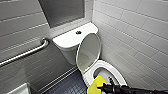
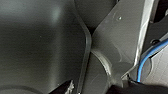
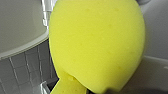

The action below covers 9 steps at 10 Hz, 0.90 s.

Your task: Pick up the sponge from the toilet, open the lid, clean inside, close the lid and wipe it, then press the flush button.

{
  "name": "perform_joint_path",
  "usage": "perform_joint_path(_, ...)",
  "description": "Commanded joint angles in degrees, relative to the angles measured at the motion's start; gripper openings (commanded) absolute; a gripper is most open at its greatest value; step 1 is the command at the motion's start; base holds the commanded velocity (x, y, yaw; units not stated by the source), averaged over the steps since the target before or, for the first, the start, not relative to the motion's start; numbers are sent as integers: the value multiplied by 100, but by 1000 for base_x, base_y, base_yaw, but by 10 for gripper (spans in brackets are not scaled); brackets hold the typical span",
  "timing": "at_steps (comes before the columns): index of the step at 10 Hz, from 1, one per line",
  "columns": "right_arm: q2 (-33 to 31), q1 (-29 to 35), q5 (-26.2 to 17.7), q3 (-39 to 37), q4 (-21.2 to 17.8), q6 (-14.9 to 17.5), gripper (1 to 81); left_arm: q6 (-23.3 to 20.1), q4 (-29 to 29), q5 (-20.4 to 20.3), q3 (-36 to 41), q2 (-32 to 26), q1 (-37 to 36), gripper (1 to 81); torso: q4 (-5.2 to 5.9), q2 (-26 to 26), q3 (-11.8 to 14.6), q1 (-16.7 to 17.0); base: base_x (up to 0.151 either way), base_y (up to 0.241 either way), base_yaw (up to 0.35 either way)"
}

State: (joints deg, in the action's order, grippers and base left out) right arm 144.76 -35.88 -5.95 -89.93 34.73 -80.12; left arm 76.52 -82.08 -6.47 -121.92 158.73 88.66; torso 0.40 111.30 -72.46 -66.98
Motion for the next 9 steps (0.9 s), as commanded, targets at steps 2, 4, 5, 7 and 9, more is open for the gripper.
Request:
perform_joint_path(2, -1172, 128, -531, 941, 157, -30, 10, -32, -71, 269, 89, 10, 191, 811, 0, 0, 0, 0, 0, 0, 0)
perform_joint_path(4, -1641, -108, -390, 1145, 157, -30, 10, -32, -80, 269, 89, 1, 191, 811, 0, 0, 0, 0, 0, 0, 0)
perform_joint_path(5, -1852, -249, -240, 1145, 157, -30, 10, -41, -80, 243, 89, 1, 191, 811, 0, 0, 0, 0, 0, 0, 0)
perform_joint_path(7, -2212, -495, -135, 1207, 157, -30, 10, -41, -89, 234, 89, -8, 191, 811, 0, 0, 0, 0, 0, 0, 0)
perform_joint_path(9, -2634, -671, -99, 1365, 157, -30, 10, -41, -89, 234, 89, -8, 191, 811, 0, 0, 2, 0, 0, 0, 0)
